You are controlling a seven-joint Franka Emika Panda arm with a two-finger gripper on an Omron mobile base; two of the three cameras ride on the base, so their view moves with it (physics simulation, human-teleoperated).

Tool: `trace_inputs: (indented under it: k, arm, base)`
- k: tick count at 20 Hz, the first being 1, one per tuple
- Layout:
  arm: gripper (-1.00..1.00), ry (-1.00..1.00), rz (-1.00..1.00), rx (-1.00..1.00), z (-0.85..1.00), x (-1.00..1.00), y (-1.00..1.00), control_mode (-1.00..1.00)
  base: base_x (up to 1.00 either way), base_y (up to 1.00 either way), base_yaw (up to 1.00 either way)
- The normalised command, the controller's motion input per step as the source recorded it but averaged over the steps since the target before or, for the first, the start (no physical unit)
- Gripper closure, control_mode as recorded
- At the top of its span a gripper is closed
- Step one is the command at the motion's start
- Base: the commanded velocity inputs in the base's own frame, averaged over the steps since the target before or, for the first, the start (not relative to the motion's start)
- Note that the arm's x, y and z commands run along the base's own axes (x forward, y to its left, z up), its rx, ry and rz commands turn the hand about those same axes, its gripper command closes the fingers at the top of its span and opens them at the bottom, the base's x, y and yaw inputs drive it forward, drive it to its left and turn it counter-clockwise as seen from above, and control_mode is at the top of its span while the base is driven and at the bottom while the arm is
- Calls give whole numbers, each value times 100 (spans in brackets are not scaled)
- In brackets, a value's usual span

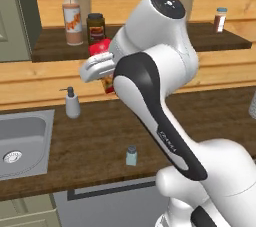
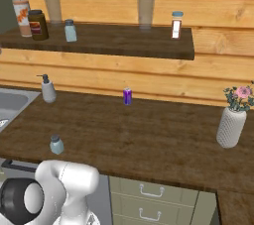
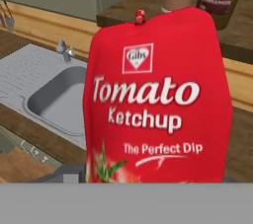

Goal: Put the shaker and condiment bottle from the counter next to their counterparts in the cabinet.

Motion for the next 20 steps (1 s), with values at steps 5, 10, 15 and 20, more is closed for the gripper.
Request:
trace_inputs:
  k: [5,10,15,20]
  arm:
    - [100,0,0,0,20,29,10,-100]
    - [100,-1,0,0,25,33,7,-100]
    - [100,-5,1,2,11,35,31,-100]
    - [100,-7,3,7,7,41,27,-100]
  base:
    - [0,0,0]
    - [0,0,0]
    - [0,0,0]
    - [0,0,0]
